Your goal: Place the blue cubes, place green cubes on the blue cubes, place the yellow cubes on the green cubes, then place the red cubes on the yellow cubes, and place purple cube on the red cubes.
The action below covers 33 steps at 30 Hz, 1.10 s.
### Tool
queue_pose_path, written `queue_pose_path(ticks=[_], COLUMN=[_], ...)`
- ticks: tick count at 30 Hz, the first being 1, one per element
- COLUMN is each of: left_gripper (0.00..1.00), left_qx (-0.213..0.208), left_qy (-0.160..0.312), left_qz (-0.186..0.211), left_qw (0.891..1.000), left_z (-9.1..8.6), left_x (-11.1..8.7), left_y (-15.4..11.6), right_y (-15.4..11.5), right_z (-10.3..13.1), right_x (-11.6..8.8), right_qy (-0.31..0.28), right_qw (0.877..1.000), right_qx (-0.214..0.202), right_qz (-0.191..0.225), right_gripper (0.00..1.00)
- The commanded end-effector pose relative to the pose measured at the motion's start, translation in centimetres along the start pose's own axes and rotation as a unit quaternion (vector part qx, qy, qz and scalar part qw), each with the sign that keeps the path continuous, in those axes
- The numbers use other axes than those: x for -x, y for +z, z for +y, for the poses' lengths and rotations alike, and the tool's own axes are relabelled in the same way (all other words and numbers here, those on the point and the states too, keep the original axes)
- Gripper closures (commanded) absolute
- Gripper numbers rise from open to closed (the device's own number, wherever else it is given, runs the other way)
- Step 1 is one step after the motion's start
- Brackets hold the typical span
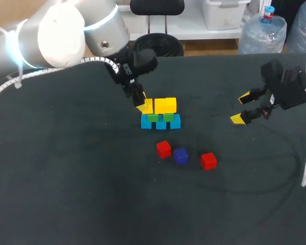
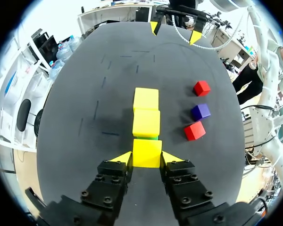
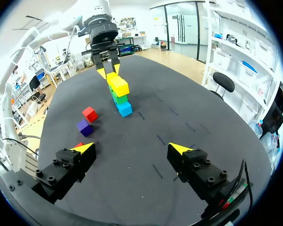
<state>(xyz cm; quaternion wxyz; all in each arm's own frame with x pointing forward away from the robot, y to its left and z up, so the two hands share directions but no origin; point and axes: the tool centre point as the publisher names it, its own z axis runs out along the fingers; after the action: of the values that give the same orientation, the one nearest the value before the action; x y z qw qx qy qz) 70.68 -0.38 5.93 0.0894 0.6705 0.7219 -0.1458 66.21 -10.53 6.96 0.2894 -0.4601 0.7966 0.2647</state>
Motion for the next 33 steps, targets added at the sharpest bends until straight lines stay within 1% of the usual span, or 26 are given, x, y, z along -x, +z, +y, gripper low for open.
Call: queue_pose_path(ticks=[1, 23, 26, 28, 33], left_gripper=[1.00, 1.00, 0.97, 0.98, 0.97], left_qx=[-0.002, -0.005, -0.005, -0.005, -0.006], left_qy=[0.001, 0.003, 0.004, 0.004, 0.004], left_qz=[0.002, 0.004, 0.004, 0.004, 0.004], left_qw=[1.000, 1.000, 1.000, 1.000, 1.000], left_z=[0.36, 0.59, 0.60, 0.60, 0.58], left_x=[0.18, 0.47, 0.50, 0.51, 0.53], left_y=[0.02, 0.18, 0.19, 0.21, 0.23], right_y=[0.09, 0.09, 0.09, 0.09, 0.09], right_z=[-0.06, -0.06, -0.06, -0.06, -0.06], right_x=[-0.03, -0.03, -0.03, -0.03, -0.03], right_qy=[-0.001, -0.001, -0.001, -0.001, -0.001], right_qw=[1.000, 1.000, 1.000, 1.000, 1.000], right_qx=[0.001, 0.001, 0.001, 0.001, 0.001], right_qz=[-0.001, -0.001, -0.001, -0.001, -0.001], right_gripper=[0.00, 0.00, 0.00, 0.00, 0.00])
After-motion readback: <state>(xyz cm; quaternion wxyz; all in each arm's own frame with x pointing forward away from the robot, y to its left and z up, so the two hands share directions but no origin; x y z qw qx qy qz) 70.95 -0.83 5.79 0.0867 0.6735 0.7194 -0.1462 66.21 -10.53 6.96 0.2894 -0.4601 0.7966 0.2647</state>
